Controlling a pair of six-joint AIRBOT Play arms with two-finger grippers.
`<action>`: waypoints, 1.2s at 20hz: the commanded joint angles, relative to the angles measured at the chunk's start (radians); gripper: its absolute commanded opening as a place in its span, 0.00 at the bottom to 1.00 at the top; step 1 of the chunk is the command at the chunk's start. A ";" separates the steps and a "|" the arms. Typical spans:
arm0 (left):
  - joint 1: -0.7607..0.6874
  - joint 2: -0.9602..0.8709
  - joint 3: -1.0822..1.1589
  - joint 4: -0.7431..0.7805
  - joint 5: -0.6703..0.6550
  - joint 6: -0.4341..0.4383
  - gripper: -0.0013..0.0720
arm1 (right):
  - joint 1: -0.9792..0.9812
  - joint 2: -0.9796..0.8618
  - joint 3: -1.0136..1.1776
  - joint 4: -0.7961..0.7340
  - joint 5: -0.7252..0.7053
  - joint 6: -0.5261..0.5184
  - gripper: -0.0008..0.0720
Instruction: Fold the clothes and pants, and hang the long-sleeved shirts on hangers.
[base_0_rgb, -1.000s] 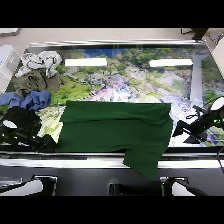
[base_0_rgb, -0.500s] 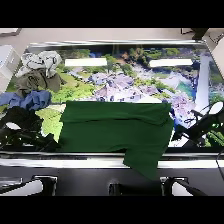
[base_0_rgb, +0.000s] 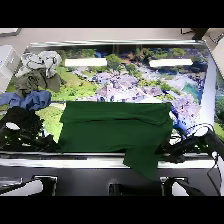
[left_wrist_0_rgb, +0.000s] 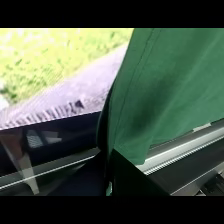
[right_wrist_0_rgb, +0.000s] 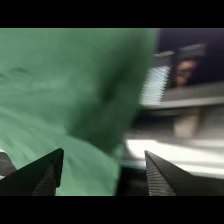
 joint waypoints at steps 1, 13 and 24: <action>0.001 0.001 0.000 -0.001 -0.010 0.001 0.05 | 0.000 0.004 -0.068 0.104 -0.111 -0.018 0.78; -0.048 0.010 0.309 -0.061 -0.042 -0.081 0.04 | 0.045 -0.030 0.423 0.109 0.006 -0.031 0.07; -0.228 -0.553 1.009 -0.093 -0.035 -0.259 0.05 | 0.163 -0.582 1.011 0.124 -0.103 0.072 0.08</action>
